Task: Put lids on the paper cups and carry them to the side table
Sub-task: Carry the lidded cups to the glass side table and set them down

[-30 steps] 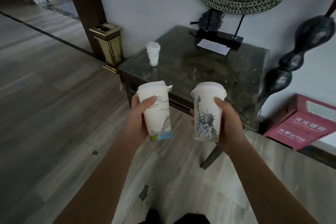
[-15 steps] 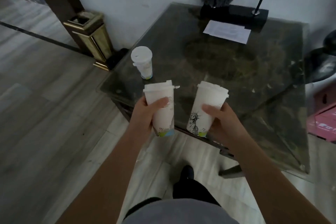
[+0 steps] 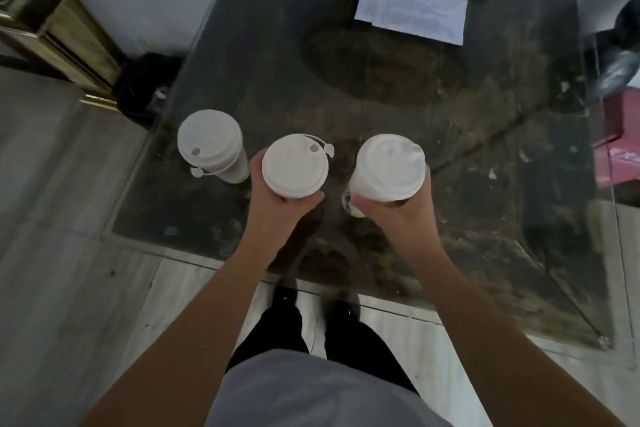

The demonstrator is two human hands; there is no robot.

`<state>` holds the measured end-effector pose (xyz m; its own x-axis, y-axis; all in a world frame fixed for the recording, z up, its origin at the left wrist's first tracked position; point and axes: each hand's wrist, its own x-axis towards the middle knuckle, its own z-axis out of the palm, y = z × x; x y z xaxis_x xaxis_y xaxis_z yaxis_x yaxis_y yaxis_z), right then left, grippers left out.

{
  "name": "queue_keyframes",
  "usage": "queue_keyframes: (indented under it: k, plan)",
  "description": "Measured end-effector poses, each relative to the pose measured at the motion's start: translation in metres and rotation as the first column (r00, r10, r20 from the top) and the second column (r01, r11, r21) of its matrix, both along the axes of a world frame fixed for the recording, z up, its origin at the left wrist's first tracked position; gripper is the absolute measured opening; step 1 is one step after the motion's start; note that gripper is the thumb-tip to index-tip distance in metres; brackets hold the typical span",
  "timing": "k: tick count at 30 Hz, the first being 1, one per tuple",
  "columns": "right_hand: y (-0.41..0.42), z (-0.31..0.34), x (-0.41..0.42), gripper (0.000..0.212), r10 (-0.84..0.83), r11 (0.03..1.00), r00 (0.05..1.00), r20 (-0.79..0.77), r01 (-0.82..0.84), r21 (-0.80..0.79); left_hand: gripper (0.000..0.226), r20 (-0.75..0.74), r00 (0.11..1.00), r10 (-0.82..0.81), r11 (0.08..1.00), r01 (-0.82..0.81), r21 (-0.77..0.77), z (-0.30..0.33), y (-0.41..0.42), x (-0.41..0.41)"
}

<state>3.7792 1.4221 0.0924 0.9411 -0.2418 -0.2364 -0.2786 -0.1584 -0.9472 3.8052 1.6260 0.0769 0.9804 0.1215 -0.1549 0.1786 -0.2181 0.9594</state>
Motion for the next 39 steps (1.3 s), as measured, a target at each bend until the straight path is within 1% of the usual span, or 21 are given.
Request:
queue_keyframes:
  k: [2, 5, 9, 12, 16, 19, 22, 25, 29, 32, 35, 37, 39]
  plan:
    - [0.015, -0.002, 0.006, 0.096, -0.043, 0.998, 0.999, 0.015, 0.044, -0.055, 0.099, 0.034, 0.999, -0.020, 0.999, 0.019, 0.027, -0.007, 0.006, 0.012]
    - [0.030, -0.008, 0.012, 0.095, -0.077, 0.989, 0.997, -0.009, 0.075, -0.127, 0.094, 0.083, 0.996, -0.016, 0.998, 0.011, 0.069, -0.014, 0.007, 0.021]
    - [0.043, -0.013, 0.015, 0.091, -0.096, 0.981, 0.993, -0.069, 0.083, -0.176, 0.094, 0.136, 0.991, -0.008, 0.998, -0.001, 0.064, -0.018, 0.007, 0.024]
    - [0.047, -0.018, 0.013, 0.093, -0.107, 0.977, 0.991, -0.083, 0.089, -0.195, 0.093, 0.179, 0.984, -0.009, 0.995, -0.009, 0.102, -0.023, 0.006, 0.023]
    - [0.050, -0.022, 0.015, 0.091, -0.121, 0.974, 0.990, -0.070, 0.105, -0.199, 0.091, 0.201, 0.979, -0.018, 0.994, -0.003, 0.105, -0.028, 0.007, 0.025]
    - [0.051, -0.024, 0.014, 0.094, -0.135, 0.972, 0.990, -0.050, 0.122, -0.199, 0.087, 0.231, 0.973, -0.013, 0.992, -0.016, 0.122, -0.028, 0.006, 0.025]
    - [0.053, -0.024, 0.012, 0.096, -0.168, 0.969, 0.984, -0.051, 0.155, -0.191, 0.089, 0.256, 0.967, -0.011, 0.993, -0.020, 0.117, -0.028, 0.006, 0.026]
    - [0.051, -0.025, 0.011, 0.095, -0.188, 0.964, 0.981, -0.035, 0.178, -0.199, 0.091, 0.250, 0.968, -0.011, 0.995, -0.014, 0.097, -0.028, 0.007, 0.025]
    - [0.050, -0.025, 0.011, 0.093, -0.212, 0.961, 0.977, -0.023, 0.204, -0.186, 0.092, 0.248, 0.968, -0.021, 0.992, -0.011, 0.123, -0.030, 0.007, 0.027]
    - [0.050, -0.027, 0.010, 0.092, -0.192, 0.967, 0.981, -0.038, 0.182, -0.179, 0.097, 0.188, 0.981, -0.050, 0.990, 0.024, 0.138, -0.036, 0.009, 0.025]
    - [0.048, -0.030, 0.006, 0.087, -0.185, 0.969, 0.981, -0.062, 0.171, -0.179, 0.105, 0.028, 0.996, -0.084, 0.989, 0.080, 0.121, -0.033, 0.011, 0.018]
    - [0.048, -0.027, -0.001, 0.086, -0.187, 0.965, 0.978, -0.090, 0.166, -0.203, 0.098, -0.080, 0.995, -0.064, 0.995, 0.070, 0.075, -0.029, 0.015, 0.008]
    - [0.046, -0.025, -0.012, 0.085, -0.201, 0.959, 0.972, -0.120, 0.170, -0.228, 0.078, -0.185, 0.983, -0.008, 0.999, 0.014, 0.028, -0.023, 0.017, -0.010]
